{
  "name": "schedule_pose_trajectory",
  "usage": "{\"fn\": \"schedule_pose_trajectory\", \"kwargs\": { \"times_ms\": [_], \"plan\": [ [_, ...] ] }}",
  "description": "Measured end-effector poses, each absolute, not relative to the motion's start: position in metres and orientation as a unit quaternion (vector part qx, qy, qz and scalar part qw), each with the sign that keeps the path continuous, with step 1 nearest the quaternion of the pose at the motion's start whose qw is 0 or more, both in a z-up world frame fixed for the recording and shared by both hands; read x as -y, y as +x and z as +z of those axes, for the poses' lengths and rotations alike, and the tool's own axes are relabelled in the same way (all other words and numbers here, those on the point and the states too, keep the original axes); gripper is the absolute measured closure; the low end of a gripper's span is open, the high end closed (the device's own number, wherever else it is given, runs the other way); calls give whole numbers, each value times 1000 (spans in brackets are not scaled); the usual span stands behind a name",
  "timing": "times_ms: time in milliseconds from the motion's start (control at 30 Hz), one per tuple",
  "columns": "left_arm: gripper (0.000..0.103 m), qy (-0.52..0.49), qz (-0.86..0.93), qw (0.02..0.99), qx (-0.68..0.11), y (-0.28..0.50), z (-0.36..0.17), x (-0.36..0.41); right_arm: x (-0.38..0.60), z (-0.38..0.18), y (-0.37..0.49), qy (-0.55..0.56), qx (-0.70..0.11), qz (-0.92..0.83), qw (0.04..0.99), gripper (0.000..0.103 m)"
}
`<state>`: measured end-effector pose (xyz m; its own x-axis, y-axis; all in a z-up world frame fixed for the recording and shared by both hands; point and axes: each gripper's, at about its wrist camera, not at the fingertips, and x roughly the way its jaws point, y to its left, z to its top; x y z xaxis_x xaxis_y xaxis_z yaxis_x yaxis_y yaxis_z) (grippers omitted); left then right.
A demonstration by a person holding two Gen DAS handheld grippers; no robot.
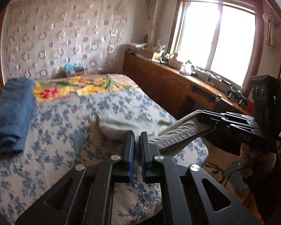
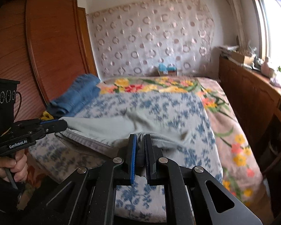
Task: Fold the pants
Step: 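Lift the hem with both tools and carry it over toward the waistband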
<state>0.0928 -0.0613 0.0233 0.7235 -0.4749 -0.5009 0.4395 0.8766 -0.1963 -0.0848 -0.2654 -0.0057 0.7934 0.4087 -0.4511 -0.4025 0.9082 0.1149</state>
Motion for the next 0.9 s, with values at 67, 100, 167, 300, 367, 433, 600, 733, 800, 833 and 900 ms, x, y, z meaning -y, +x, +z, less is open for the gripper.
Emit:
{"fn": "schedule_pose_trajectory", "kwargs": {
  "times_ms": [67,100,167,300,367,433,600,733,800,833,900],
  "plan": [
    [96,-34,-244,932,-267,90,34,55,263,3,-90,3,-228,220,949,95],
    [96,-35,-242,934,-260,89,40,52,262,9,-92,2,-222,224,949,95],
    [96,-33,-239,938,-248,87,49,47,261,17,-96,0,-209,231,950,95],
    [96,-36,-233,945,-225,84,69,35,256,33,-99,-7,-185,244,952,95],
    [96,-36,-226,949,-217,86,78,28,253,40,-98,-10,-174,251,952,95],
    [96,-37,-221,951,-213,92,81,22,249,43,-94,-13,-167,259,951,95],
    [96,-33,-208,953,-220,118,76,10,240,37,-70,-21,-163,268,949,95],
    [96,-33,-200,952,-229,150,75,2,233,29,-36,-27,-169,268,948,95],
    [96,-33,-197,953,-229,164,79,0,227,34,-21,-33,-169,267,948,95],
    [96,-32,-195,953,-228,172,81,-2,227,38,-11,-36,-168,267,948,95],
    [96,-29,-191,955,-224,189,88,-5,220,44,8,-40,-168,265,949,95]
  ]
}}
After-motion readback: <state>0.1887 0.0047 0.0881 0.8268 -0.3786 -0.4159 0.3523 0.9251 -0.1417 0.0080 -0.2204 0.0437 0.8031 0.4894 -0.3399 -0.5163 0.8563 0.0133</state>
